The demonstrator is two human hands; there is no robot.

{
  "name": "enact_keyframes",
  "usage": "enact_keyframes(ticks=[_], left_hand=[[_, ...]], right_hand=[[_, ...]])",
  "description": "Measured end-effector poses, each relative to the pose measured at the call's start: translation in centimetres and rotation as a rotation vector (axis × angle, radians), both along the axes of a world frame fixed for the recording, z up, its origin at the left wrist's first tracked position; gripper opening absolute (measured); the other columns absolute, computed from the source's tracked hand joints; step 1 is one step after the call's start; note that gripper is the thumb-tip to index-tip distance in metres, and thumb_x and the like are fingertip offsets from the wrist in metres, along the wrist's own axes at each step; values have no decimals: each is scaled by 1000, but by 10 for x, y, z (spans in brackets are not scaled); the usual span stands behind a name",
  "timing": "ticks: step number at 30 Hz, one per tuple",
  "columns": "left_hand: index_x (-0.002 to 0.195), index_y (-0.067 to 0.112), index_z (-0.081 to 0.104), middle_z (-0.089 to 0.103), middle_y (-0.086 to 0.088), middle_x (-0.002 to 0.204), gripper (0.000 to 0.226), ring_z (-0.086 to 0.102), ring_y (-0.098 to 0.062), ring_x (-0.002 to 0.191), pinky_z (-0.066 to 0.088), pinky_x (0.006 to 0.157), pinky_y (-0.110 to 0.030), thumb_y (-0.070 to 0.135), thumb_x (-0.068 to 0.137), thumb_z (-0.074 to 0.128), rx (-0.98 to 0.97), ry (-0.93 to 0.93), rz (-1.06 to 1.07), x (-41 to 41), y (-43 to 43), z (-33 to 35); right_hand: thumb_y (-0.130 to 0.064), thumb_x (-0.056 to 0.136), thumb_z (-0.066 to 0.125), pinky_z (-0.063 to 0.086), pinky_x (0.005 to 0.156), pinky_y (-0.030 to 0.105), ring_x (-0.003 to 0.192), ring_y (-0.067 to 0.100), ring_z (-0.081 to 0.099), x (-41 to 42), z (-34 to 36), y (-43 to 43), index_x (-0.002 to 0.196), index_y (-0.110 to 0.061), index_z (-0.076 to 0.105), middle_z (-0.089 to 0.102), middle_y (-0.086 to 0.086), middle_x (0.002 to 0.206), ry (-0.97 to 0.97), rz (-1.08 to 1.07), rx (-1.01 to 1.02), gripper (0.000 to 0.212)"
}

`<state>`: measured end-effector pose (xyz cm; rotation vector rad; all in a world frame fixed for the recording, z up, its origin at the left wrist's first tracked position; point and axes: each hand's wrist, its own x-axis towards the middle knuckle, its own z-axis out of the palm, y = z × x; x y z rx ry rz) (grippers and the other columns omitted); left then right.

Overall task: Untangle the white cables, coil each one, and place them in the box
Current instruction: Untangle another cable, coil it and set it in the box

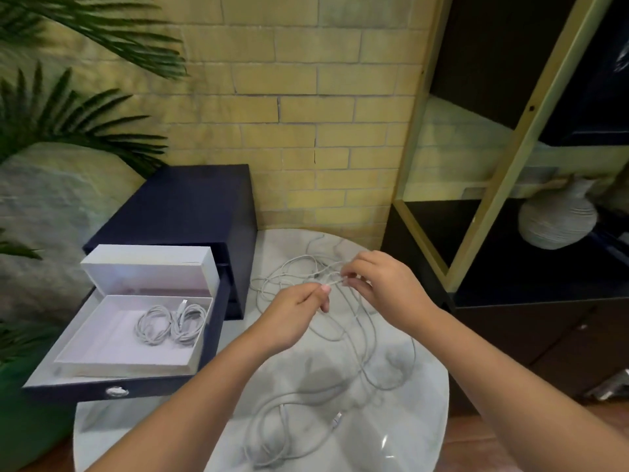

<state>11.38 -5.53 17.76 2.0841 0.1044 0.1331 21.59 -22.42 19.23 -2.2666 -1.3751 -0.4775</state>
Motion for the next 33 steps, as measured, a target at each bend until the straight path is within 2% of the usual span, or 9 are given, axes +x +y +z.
enact_keyframes(ticks=[6,11,14,16,18,24,27,29,33], left_hand=[[73,20,58,35,12,47,33,32,-3,42,27,45,-16,36,99,45,-79,-22,-14,7,3,20],[72,13,53,44,6,55,35,42,-6,52,39,63,-23,32,100,44,-185,-38,73,10,19,27],[72,13,50,38,9,52,37,39,-6,50,49,74,-29,34,101,40,-320,-12,41,9,21,34],[75,13,51,34,9,52,36,34,-7,47,49,66,-27,32,102,39,-430,-4,26,10,20,38],[78,12,55,35,6,53,34,32,-8,46,41,57,-22,29,102,40,-488,6,21,10,20,40],[70,15,50,40,5,49,38,38,-9,45,42,70,-32,36,101,43,-422,165,-9,8,18,45],[70,16,46,27,6,50,38,24,-10,46,28,52,-24,38,101,40,-564,160,-14,7,8,58],[73,15,48,26,7,49,38,21,-9,46,20,51,-25,35,103,37,-663,105,-22,9,1,67],[91,9,58,39,7,53,32,31,-8,47,30,53,-23,23,105,32,-706,-9,-41,20,-5,74]], right_hand=[[-17,89,64,46,73,27,84,11,51,5,17,8,92,-16,64,59,-7,90,39,-7,37,4],[-10,92,57,41,65,22,72,8,50,21,35,8,88,-17,58,52,-9,80,215,-146,359,8],[-9,94,53,49,60,35,69,18,54,27,39,11,84,-14,56,54,-4,77,363,-209,478,12],[-9,96,50,53,61,42,71,21,54,28,37,15,86,-12,57,53,-4,80,400,-234,521,12],[-10,96,49,51,61,39,72,15,52,31,37,17,88,-11,57,53,-6,80,370,-269,542,12],[-16,96,52,41,64,20,76,10,55,41,38,14,92,-18,61,60,-3,83,381,-393,650,10],[-17,95,55,39,61,20,75,10,54,44,29,14,90,-16,62,60,-4,81,393,-413,465,9],[-18,93,58,42,61,20,73,7,55,38,17,17,89,-19,63,61,-6,80,428,-387,234,7],[-23,92,59,51,76,36,78,13,60,5,-10,33,87,-18,68,67,-2,85,476,-201,-130,11]])
